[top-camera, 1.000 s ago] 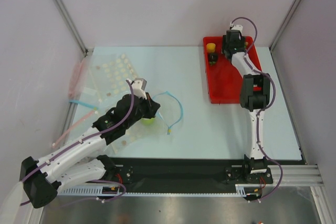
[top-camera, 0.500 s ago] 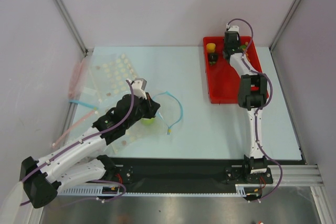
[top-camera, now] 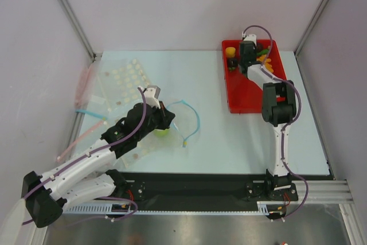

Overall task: Place the food in the zip-top bag and seal the zipper
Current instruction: Pick up the fake fruit from the bin, then place the fake fruit in the zipper food storage bag.

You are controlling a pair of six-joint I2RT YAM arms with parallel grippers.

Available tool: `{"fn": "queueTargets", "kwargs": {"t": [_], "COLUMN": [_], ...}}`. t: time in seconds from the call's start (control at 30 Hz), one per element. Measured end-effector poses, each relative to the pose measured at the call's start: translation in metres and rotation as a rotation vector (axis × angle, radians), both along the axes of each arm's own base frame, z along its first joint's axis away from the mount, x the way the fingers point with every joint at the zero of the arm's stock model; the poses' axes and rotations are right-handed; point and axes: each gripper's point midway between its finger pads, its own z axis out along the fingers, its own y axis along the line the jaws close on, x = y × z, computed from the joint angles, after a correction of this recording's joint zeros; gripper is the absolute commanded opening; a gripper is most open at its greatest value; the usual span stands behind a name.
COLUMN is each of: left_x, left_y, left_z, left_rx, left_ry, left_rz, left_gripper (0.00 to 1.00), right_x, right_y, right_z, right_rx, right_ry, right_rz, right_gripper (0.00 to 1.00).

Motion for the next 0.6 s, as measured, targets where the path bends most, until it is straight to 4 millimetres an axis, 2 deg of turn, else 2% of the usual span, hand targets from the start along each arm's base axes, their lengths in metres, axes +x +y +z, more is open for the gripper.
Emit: {"fn": "queueTargets", "kwargs": {"t": [0.2, 0.6], "left_x": [-0.001, -0.003], "left_y": [-0.001, -0.005], "left_z": [0.0, -0.003], "left_rx": [-0.003, -0.004], "left_ry": [0.002, 0.015], "left_rz": [-0.008, -0.029], "left_gripper": [0.0, 0.0], "right_x": [-0.048, -0.179], "right_y": [0.025, 0.099], "right_z": [0.028, 0.131], "right_rx": [-0.01, 0.235], "right_ry": [-0.012, -0.203], "right_rz": [0.021, 0.16], "right_gripper": [0.06, 0.06]}}
